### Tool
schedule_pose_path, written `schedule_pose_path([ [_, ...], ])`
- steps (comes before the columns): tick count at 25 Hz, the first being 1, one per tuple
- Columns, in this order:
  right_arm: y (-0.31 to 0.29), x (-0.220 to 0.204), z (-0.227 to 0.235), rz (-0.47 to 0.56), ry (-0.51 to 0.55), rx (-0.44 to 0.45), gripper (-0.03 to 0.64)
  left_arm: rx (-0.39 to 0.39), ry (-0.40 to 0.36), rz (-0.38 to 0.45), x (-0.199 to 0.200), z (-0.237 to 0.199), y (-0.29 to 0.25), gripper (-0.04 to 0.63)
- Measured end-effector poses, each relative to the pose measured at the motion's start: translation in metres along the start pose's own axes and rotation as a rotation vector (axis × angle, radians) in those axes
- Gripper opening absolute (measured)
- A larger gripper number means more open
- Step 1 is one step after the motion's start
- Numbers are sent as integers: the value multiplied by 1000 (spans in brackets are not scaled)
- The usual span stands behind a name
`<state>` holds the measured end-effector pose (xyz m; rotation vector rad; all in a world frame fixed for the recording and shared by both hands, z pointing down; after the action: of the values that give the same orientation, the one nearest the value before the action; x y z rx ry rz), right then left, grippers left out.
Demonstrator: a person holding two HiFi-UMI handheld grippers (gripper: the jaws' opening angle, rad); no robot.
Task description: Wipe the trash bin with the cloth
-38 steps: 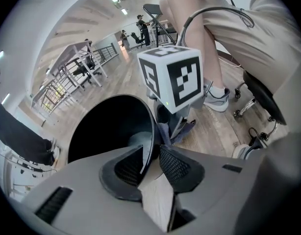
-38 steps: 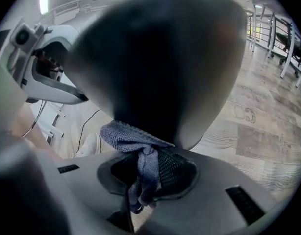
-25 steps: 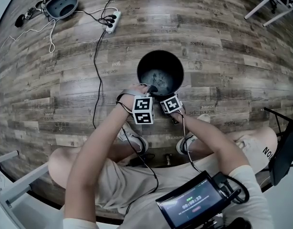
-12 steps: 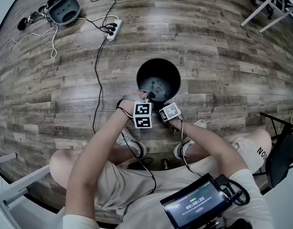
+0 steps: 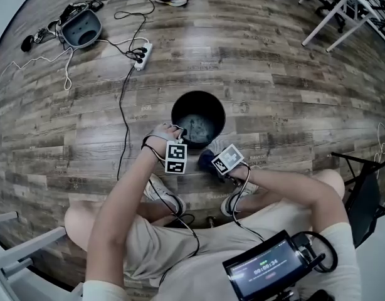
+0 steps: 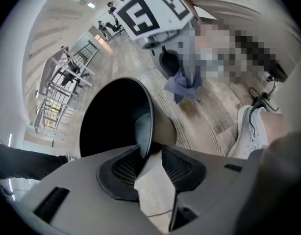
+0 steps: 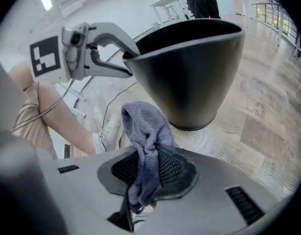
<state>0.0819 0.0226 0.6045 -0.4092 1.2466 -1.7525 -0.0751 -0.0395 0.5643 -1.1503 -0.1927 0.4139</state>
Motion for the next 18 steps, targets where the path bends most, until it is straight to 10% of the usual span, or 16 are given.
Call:
schedule_pose_path([
  [9, 84, 11, -10, 100, 14, -10, 80, -52, 81, -6, 4, -7, -2, 147],
  [18, 89, 14, -3, 237, -226, 7, 80, -42, 212, -20, 43, -2, -3, 123],
])
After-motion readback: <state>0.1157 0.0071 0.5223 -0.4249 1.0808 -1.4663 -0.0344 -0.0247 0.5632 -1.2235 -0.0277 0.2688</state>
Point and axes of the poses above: the fingertips, and each gripper's own axes: y backward along the fingers, z to its right, x out of its top, the point moved 10 cm from there along y, backward along the fingers, and after that the axes turned 3 degrees about -z, right-handed, at the moved point
